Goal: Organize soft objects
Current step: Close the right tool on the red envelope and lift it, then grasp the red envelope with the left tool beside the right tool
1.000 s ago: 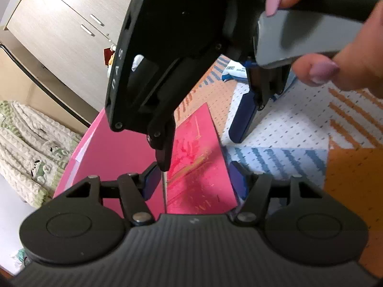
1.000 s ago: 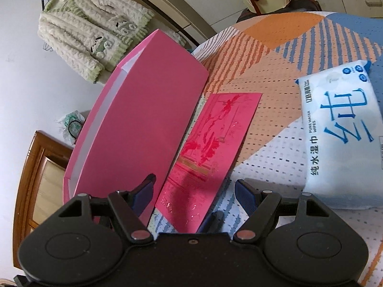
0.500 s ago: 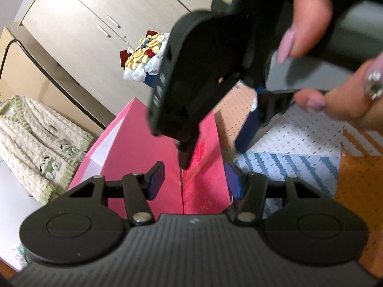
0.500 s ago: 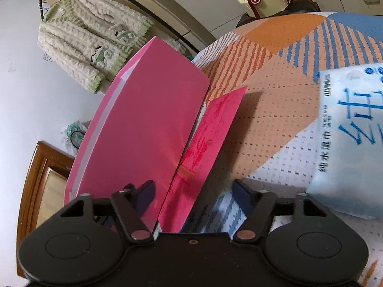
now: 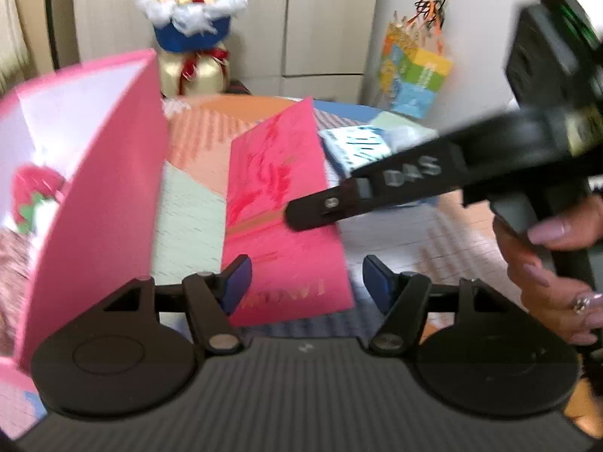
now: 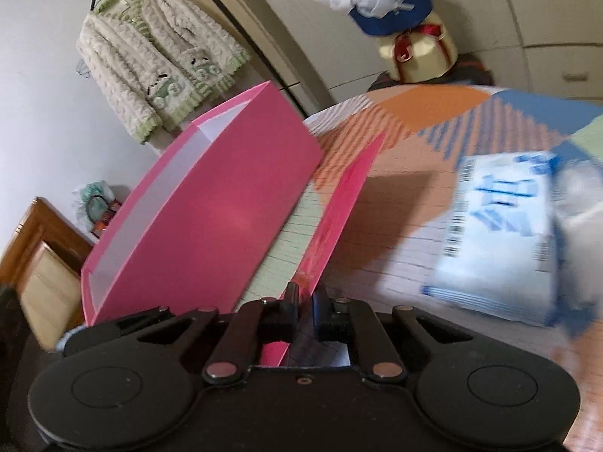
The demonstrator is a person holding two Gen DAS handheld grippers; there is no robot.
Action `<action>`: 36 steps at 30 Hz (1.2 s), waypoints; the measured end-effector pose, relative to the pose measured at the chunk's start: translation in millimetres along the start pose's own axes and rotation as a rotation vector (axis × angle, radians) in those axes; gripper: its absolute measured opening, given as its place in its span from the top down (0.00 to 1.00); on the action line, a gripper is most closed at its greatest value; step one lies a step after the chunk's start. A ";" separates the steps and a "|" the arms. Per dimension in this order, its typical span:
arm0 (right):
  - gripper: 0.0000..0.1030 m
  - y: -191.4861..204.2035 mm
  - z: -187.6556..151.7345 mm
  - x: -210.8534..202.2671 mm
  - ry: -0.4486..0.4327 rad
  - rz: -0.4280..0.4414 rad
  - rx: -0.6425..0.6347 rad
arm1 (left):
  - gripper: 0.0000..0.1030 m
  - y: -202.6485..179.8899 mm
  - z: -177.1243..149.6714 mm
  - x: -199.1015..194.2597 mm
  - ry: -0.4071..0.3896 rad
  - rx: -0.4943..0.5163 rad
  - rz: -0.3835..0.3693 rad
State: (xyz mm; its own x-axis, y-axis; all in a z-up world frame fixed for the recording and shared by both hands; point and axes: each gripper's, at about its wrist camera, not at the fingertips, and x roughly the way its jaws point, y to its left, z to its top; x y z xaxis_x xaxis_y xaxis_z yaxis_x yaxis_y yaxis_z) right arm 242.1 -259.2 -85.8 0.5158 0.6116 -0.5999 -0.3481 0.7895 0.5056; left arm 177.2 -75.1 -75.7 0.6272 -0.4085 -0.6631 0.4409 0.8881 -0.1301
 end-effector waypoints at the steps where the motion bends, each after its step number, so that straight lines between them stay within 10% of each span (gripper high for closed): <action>1: 0.91 -3.3 -0.4 -6.1 -0.004 -0.011 -0.004 | 0.36 3.1 0.2 1.8 0.006 -0.016 -0.036; 12: 0.91 -49.8 -21.0 -59.6 -0.052 0.008 0.015 | 0.28 3.4 5.3 28.8 0.086 -0.203 -0.348; 28: 0.84 -113.1 -46.9 -57.8 -0.069 0.074 0.157 | 0.28 -4.9 15.8 66.5 0.026 -0.261 -0.261; 36: 0.86 -117.4 -55.0 -58.9 -0.104 0.122 0.160 | 0.30 -6.5 18.9 80.4 0.030 -0.300 -0.354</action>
State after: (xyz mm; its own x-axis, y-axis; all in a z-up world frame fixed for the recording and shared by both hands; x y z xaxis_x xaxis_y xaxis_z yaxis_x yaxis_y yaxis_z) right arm 209.6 -385.0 -144.0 0.5581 0.6870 -0.4654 -0.2882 0.6864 0.6677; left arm 236.9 -117.6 -114.2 0.4509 -0.6951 -0.5600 0.4164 0.7187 -0.5569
